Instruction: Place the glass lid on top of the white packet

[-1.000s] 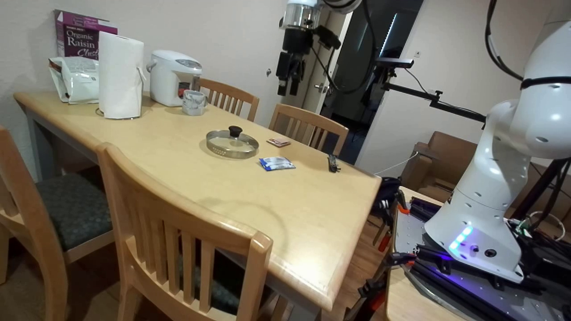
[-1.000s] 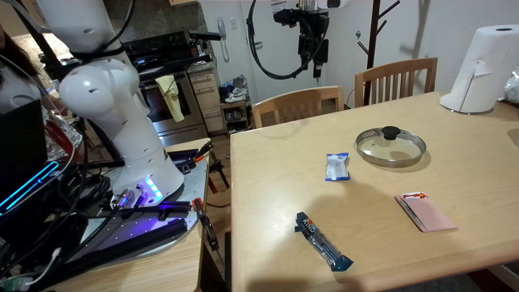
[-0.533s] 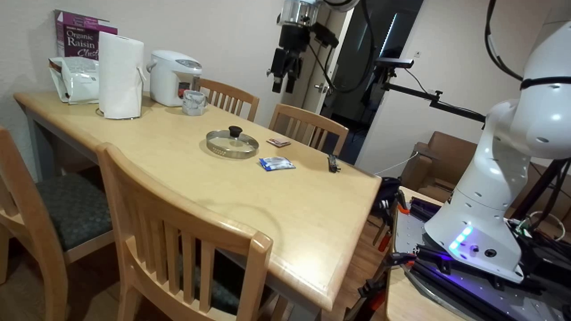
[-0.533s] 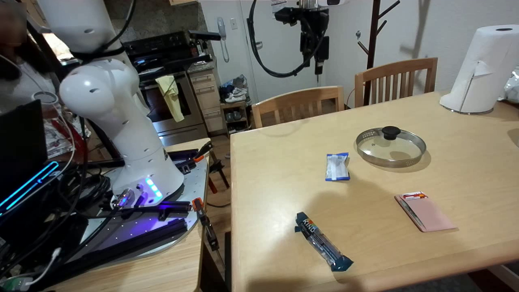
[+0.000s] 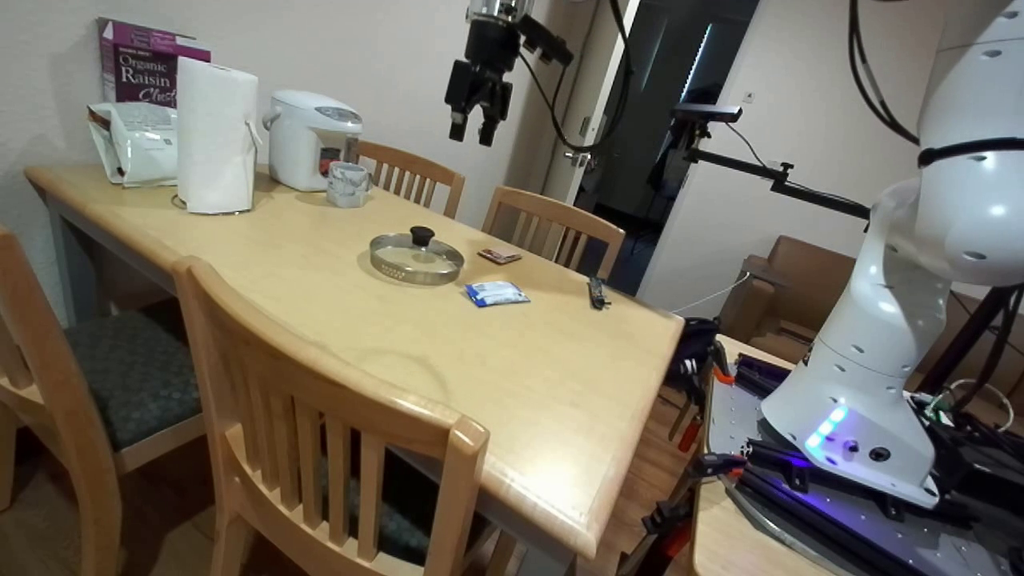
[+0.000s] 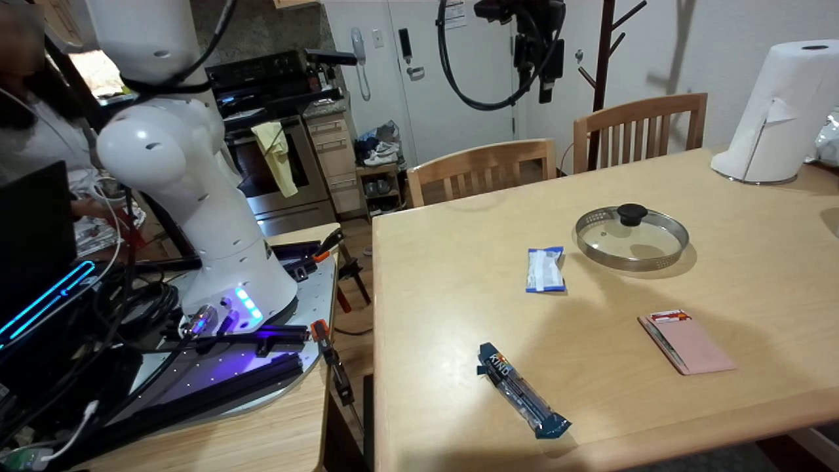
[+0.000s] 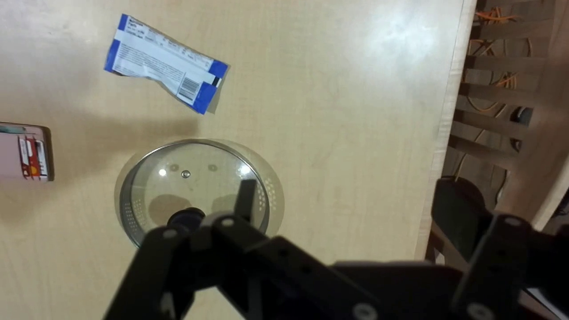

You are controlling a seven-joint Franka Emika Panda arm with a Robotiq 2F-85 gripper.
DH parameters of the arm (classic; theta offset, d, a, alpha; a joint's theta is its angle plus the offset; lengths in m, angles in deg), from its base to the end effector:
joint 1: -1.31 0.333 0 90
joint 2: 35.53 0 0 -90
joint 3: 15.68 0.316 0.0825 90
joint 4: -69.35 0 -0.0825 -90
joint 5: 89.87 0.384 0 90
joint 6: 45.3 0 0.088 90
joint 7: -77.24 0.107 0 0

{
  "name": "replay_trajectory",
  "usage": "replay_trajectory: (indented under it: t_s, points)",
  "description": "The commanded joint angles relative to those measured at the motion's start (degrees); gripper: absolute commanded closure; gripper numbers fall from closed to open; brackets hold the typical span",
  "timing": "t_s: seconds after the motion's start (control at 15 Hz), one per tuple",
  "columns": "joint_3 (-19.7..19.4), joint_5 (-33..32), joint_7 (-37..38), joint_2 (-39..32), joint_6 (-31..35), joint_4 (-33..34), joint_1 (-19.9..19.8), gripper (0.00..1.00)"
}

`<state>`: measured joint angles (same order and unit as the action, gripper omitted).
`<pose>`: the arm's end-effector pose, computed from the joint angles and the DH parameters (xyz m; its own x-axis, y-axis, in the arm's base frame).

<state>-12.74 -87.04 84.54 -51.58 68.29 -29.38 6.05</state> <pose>0.6299 0.0856 0.4194 0.9995 -0.0147 -0.0285 -0.0162 -0.9983 -0.0558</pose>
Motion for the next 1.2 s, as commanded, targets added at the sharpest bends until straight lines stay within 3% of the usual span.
replay_trajectory:
  t_s: [0.0,0.47,0.67,1.13]
  points:
    - [-0.8,-0.5,1.3,-8.6,-3.7,9.3,-0.2,0.0]
    - [-1.3,0.6,1.6,-23.0,-3.1,18.9,0.1,0.0]
    - [-0.9,0.8,-0.2,-26.6,-3.6,22.2,-0.2,0.0]
    - [-1.5,2.1,8.2,-30.7,-3.0,27.7,0.6,0.0]
